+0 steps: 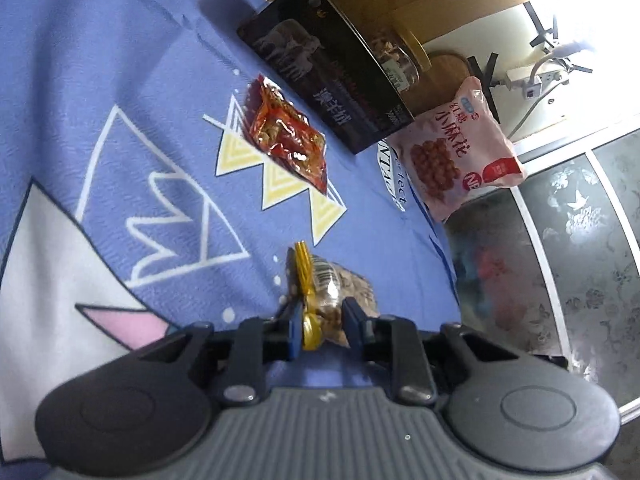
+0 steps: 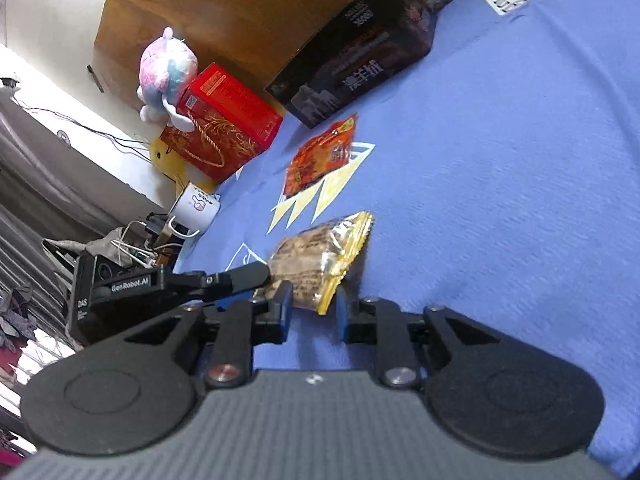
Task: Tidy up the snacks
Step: 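Lift the yellow-wrapped pastry and carry it toward the tin box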
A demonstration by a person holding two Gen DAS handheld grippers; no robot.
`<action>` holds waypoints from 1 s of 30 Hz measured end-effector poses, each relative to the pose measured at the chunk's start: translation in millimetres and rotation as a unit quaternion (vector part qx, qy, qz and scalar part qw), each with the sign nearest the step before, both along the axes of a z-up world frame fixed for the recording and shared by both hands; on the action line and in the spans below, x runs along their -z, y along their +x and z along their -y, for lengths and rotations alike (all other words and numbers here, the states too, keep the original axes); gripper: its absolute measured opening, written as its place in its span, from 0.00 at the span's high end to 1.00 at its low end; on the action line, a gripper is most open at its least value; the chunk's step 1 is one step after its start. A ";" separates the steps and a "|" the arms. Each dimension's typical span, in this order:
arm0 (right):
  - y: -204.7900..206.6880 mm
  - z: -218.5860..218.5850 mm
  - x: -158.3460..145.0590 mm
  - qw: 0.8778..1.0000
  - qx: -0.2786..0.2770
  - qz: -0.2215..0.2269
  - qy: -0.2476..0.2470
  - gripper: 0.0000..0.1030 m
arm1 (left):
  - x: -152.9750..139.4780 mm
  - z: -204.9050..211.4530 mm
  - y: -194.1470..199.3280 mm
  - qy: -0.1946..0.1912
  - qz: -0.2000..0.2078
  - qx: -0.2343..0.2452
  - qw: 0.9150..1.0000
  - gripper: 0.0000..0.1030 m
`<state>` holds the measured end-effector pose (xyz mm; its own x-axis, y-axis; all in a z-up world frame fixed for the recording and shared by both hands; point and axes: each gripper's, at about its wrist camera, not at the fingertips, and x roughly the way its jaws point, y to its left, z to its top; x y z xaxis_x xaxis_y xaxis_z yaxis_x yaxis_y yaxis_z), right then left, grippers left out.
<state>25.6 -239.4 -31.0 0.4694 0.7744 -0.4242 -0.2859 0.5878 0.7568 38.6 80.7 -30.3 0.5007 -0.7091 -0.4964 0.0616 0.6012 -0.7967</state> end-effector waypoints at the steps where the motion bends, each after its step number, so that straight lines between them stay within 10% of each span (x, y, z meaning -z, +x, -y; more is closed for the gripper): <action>1: -0.5 -0.8 -0.4 1.000 -0.002 0.004 -0.005 0.82 | -1.5 1.1 -1.4 0.007 0.003 0.000 1.000 0.80; 30: 25.1 -22.7 -8.5 0.995 -0.044 0.055 -0.070 0.84 | -11.6 -3.8 19.1 0.052 0.025 0.003 0.998 0.79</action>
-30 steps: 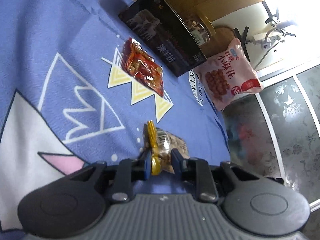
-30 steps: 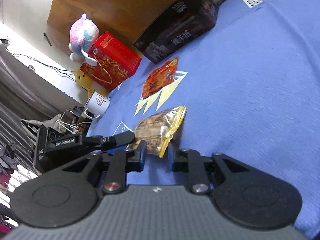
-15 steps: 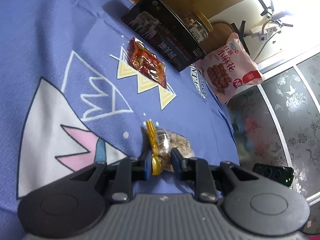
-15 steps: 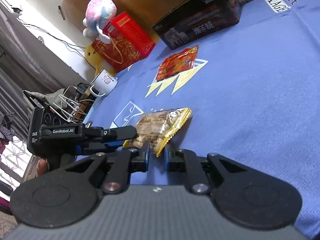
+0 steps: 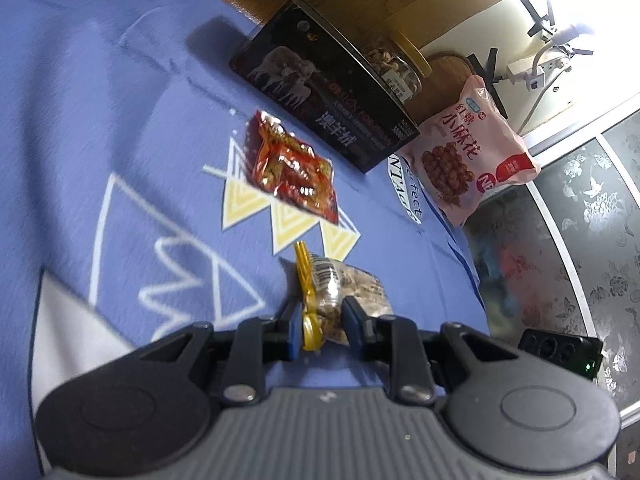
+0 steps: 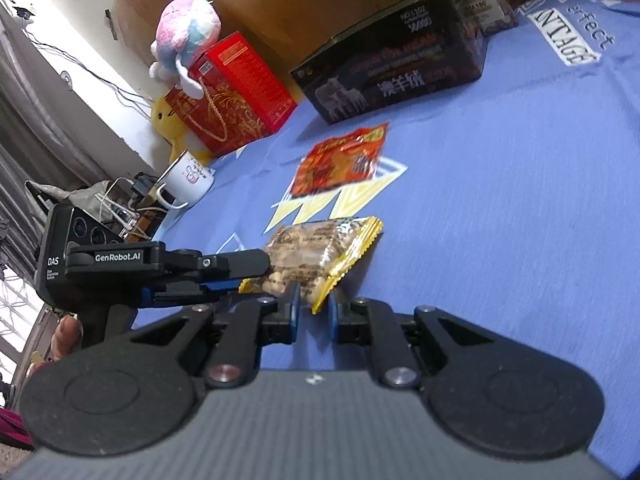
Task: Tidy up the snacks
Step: 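Lift the yellow-wrapped pastry and carry it toward the tin box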
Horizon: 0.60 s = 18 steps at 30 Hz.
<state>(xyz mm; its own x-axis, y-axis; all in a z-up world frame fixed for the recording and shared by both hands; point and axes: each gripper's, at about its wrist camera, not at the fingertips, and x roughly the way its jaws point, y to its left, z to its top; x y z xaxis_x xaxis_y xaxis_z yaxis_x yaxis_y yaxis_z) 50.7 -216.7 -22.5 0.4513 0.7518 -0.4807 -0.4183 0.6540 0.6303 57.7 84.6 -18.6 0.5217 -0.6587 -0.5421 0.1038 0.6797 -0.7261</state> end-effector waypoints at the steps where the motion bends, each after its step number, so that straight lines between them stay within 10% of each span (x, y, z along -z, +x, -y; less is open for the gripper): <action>1: 2.6 1.0 0.4 1.000 0.003 0.001 0.001 0.84 | -0.7 1.7 3.6 0.003 0.001 0.002 1.000 0.79; 18: 19.3 15.6 6.5 1.000 0.006 -0.004 0.027 0.84 | -3.8 12.4 13.1 0.014 0.009 0.003 1.000 0.79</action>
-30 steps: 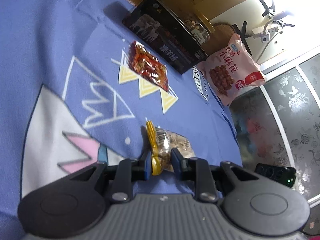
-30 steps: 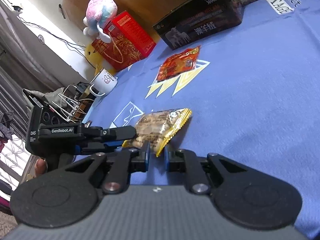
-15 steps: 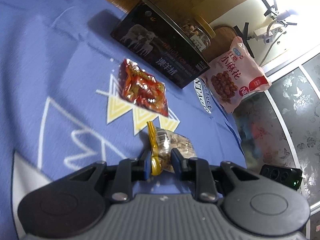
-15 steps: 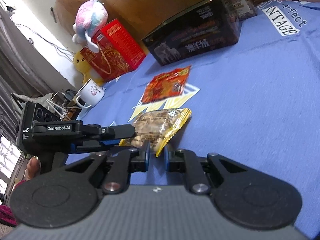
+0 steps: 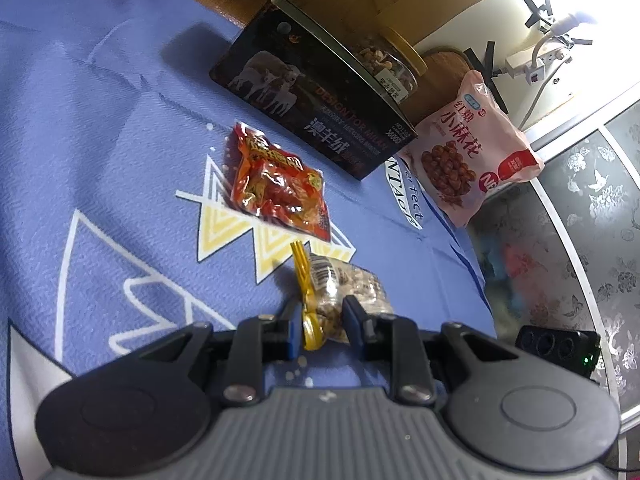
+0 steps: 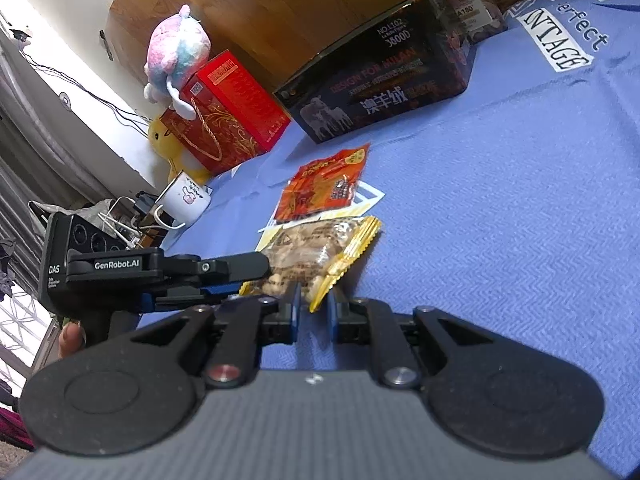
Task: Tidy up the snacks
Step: 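Lift the yellow-wrapped pastry and carry it toward the tin box, then lower the pastry into the tin box and open the left gripper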
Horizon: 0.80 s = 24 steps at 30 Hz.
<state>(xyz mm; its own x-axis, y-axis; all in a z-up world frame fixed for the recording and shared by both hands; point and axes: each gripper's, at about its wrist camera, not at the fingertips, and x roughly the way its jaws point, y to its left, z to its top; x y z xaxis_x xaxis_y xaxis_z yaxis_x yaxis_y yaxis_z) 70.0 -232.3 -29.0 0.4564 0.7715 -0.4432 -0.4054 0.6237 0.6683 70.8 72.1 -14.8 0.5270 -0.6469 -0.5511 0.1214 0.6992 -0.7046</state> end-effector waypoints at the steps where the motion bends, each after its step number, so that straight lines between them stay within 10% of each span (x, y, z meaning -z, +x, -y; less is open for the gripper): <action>1: 0.1 0.2 0.1 1.000 0.000 0.000 0.001 0.84 | -0.1 0.1 0.1 0.001 0.000 0.000 1.000 0.79; 24: 49.3 6.8 -67.0 0.990 0.051 0.129 -0.026 0.84 | -81.1 26.7 78.6 0.038 0.115 0.028 0.992 0.78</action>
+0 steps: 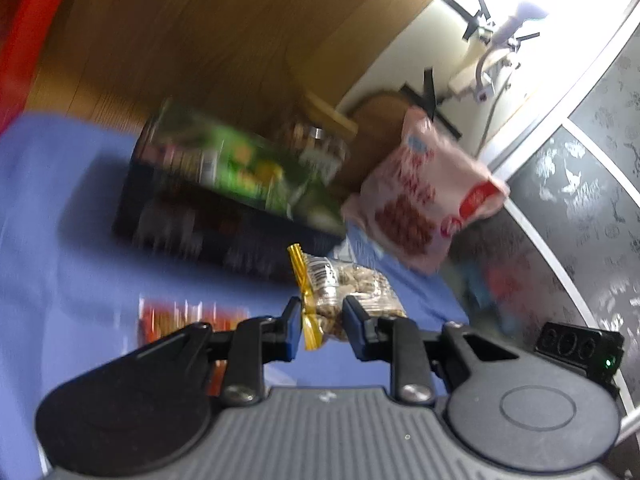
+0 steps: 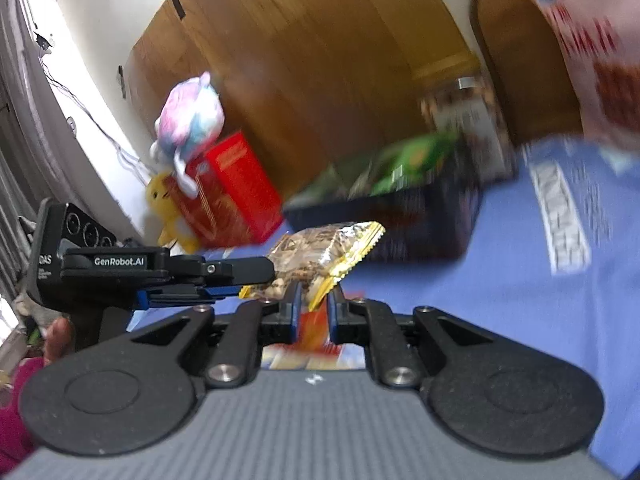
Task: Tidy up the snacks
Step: 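Lower the pastry into the tin box and open the left gripper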
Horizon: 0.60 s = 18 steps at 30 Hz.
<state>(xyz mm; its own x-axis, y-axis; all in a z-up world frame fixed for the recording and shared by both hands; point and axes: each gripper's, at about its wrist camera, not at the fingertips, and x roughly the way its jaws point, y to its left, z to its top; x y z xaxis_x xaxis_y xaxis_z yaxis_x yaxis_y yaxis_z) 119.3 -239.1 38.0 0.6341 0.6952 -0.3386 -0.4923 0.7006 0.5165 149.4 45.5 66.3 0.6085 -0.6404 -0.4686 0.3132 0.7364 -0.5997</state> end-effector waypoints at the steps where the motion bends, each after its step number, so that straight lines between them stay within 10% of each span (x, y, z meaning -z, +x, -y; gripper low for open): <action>1: 9.2 -1.6 -4.3 1.000 0.004 0.007 -0.002 0.84 | -5.1 0.6 9.4 0.004 0.009 -0.003 1.000 0.78; 13: 111.2 -34.1 -13.4 0.997 0.024 0.031 -0.072 0.81 | -10.5 3.3 106.7 0.085 0.029 -0.060 0.994 0.75; 18: 120.7 -44.7 -10.0 0.991 0.059 0.051 -0.107 0.63 | 2.9 8.6 120.4 0.143 0.031 -0.096 0.985 0.70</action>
<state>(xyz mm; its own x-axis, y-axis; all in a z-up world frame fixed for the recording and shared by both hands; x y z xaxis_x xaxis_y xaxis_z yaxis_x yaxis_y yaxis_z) 239.9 -194.4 47.9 0.7453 0.5333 -0.4000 -0.4427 0.8446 0.3011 269.8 36.9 63.4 0.7387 -0.3576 -0.5713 0.1805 0.9216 -0.3436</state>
